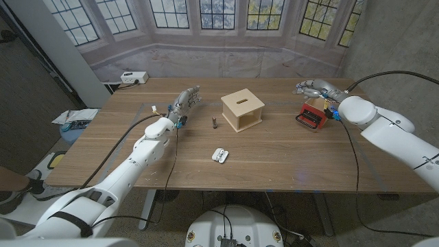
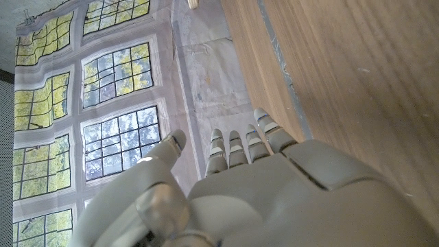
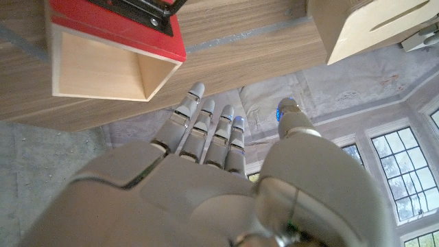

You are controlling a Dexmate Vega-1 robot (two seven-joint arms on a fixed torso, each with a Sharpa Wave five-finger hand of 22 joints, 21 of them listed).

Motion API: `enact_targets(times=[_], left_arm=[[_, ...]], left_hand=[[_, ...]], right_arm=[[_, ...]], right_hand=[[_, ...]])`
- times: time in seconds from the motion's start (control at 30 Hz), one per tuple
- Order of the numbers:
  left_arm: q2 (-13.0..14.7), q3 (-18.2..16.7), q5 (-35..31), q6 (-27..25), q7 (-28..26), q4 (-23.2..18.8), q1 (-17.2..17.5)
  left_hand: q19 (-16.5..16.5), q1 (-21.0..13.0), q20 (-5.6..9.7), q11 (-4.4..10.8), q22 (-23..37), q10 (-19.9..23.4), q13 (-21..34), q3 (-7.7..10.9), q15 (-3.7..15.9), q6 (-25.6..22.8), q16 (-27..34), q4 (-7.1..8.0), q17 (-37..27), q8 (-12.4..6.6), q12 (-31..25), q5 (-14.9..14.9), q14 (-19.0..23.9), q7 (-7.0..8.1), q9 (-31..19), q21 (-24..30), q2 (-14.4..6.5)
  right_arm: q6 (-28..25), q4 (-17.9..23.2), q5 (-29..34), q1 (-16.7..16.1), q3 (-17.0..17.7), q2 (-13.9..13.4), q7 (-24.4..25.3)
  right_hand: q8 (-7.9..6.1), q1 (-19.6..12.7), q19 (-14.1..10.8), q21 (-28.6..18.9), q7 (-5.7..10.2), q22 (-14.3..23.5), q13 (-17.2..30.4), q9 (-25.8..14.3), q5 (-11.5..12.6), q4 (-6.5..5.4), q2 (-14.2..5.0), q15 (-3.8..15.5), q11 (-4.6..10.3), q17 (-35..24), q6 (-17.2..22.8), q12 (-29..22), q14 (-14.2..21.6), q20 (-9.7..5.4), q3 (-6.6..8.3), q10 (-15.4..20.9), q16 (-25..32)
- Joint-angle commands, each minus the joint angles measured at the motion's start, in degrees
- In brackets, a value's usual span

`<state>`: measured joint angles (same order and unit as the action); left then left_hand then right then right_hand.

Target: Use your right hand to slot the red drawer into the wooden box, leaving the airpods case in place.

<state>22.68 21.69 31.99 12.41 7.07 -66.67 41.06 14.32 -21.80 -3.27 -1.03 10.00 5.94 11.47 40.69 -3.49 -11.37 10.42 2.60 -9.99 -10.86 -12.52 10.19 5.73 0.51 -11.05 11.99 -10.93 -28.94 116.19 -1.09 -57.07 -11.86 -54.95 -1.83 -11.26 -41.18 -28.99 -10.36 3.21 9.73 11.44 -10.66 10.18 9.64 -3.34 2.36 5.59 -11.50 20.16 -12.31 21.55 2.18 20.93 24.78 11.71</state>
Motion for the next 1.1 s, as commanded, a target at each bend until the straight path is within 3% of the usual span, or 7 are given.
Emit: enact_targets(times=[0.03, 0.17, 0.33, 0.37, 0.57, 0.77, 1.1], left_arm=[[-0.4, -0.1, -0.1, 0.2, -0.8, 0.2, 0.6], [-0.7, 0.0, -0.1, 0.6, -0.8, 0.6, 0.5], [-0.9, 0.0, -0.2, 0.7, -0.8, 0.8, 0.4], [-0.9, 0.1, -0.1, 0.6, -0.8, 0.8, 0.5], [-1.0, 0.1, -0.1, 0.4, -1.1, 0.3, 0.9], [-0.5, 0.0, 0.0, -0.1, -1.5, -1.0, 1.7], [-0.1, -0.1, 0.1, -0.5, -2.2, -2.4, 2.7]], left_hand=[[0.4, -0.9, -0.49, -0.12, 0.3, 0.2, 0.1, 0.09, -0.22, -0.5, 0.4, -0.31, -0.1, -0.23, 0.0, 0.2, 0.4, -0.16, -0.1, 0.0, -0.2], [0.4, -0.9, -0.5, -0.12, 0.3, 0.2, 0.1, 0.05, -0.22, -0.5, 0.4, -0.32, -0.1, -0.23, 0.0, 0.2, 0.4, -0.15, -0.1, 0.0, -0.2], [0.4, -1.0, -0.52, -0.12, 0.3, 0.2, 0.1, 0.02, -0.23, -0.5, 0.4, -0.35, -0.1, -0.23, 0.0, 0.3, 0.4, -0.23, -0.1, 0.0, -0.2], [0.4, -1.0, -0.52, -0.09, 0.3, 0.2, 0.1, 0.03, -0.23, -0.5, 0.4, -0.36, -0.1, -0.24, 0.0, 0.3, 0.4, -0.24, -0.1, 0.0, -0.2], [0.5, -1.1, -0.5, -0.16, 0.3, 0.3, 0.1, 0.01, -0.2, -0.6, 0.4, -0.4, -0.2, -0.26, 0.0, 0.3, 0.5, -0.15, -0.1, 0.0, -0.3], [0.5, -1.2, -0.54, -0.17, 0.3, 0.2, 0.1, -0.02, -0.23, -0.6, 0.4, -0.43, -0.2, -0.26, 0.0, 0.3, 0.5, -0.19, -0.1, 0.0, -0.3], [0.5, -1.4, -0.51, -0.17, 0.3, 0.3, 0.1, -0.02, -0.26, -0.9, 0.4, -0.49, -0.2, -0.32, 0.0, 0.3, 0.5, -0.22, -0.1, 0.0, -0.3]], right_arm=[[-7.5, 2.2, 1.3, 2.2, -2.3, -3.4, -1.2], [-9.5, 2.6, 0.7, 2.9, -2.9, -4.4, -2.6], [-12.5, 3.2, 0.4, 4.4, -4.3, -5.9, -4.2], [-13.0, 3.3, 0.2, 4.6, -4.4, -6.2, -4.4], [-15.4, 3.6, 0.0, 6.1, -6.0, -7.8, -5.4], [-16.6, 3.7, 0.0, 7.6, -7.9, -9.3, -5.6], [-20.9, 4.9, 1.0, 13.5, -15.0, -12.8, -6.8]], right_hand=[[-0.28, -0.2, 1.9, 0.5, 0.82, 0.3, 0.1, -0.2, 0.3, -0.2, 0.77, 4.53, 1.04, 0.1, 0.2, 0.3, 0.2, 0.53, -0.45, 0.4, 0.1], [-0.29, -0.1, 3.2, 0.6, 1.09, 0.3, 0.1, -0.2, 0.4, -0.34, 0.92, 4.43, 1.25, 0.2, 0.3, 0.4, -0.2, 0.92, -0.69, 0.4, 0.0], [0.34, -0.1, 8.7, 0.9, 1.47, 0.2, 0.0, -0.1, 0.6, -0.75, 0.91, 4.33, 1.46, 0.5, -1.5, 1.2, -2.5, 2.19, -1.33, -1.3, -0.6], [0.32, -0.1, 9.6, 0.9, 1.45, 0.2, 0.0, -0.2, 0.7, -0.79, 0.91, 4.39, 1.49, 0.5, -1.5, 1.3, -2.9, 1.76, -1.43, -1.4, -0.7], [0.38, -0.1, 12.3, 0.9, 1.39, 0.1, 0.0, -0.2, 0.8, -0.88, 1.07, 4.59, 1.68, 0.7, -2.1, 1.4, -4.1, 2.21, -1.78, -1.9, -0.9], [0.37, -0.1, 12.8, 0.8, 1.29, 0.1, 0.0, -0.2, 0.8, -0.92, 1.13, 4.56, 1.74, 0.7, -2.2, 1.4, -4.2, 2.31, -1.9, -2.0, -0.9], [0.3, -0.2, 14.0, 0.6, 1.13, 0.1, 0.0, -0.1, 0.9, -0.94, 1.15, 3.94, 1.74, 0.9, -2.3, 1.4, -5.1, 2.19, -2.11, -2.2, -1.0]])
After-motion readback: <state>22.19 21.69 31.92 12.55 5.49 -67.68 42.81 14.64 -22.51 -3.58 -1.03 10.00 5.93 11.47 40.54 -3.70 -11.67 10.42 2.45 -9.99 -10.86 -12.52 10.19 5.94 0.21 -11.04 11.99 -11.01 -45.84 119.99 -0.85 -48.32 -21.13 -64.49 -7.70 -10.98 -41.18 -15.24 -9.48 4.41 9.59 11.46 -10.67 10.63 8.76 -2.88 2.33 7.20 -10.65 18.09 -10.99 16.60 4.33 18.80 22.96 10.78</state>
